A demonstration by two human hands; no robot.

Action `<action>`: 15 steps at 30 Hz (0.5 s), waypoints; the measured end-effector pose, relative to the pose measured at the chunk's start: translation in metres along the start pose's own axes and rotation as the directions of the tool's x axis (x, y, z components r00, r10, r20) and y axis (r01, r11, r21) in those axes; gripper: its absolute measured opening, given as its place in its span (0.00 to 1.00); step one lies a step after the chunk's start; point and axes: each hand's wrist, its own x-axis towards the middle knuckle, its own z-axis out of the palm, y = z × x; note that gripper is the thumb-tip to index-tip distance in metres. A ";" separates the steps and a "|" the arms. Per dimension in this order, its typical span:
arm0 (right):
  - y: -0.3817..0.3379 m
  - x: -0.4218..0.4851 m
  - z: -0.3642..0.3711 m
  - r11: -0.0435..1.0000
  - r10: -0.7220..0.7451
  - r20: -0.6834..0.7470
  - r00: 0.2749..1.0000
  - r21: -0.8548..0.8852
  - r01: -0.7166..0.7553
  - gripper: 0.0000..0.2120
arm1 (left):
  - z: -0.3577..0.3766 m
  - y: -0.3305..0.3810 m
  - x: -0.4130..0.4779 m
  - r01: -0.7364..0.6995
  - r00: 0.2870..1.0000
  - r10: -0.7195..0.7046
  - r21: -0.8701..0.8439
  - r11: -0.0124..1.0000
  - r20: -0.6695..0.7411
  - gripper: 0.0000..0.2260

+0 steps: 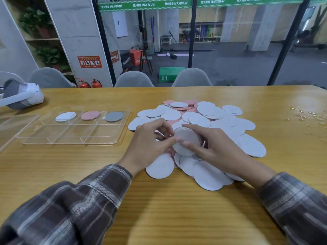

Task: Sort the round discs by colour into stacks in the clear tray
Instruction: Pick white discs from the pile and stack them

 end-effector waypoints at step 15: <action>0.004 0.002 0.002 0.996 0.028 -0.038 0.999 -0.079 -0.031 0.19 | -0.042 -0.006 0.004 0.025 0.862 -0.181 0.317 0.948 0.474 0.15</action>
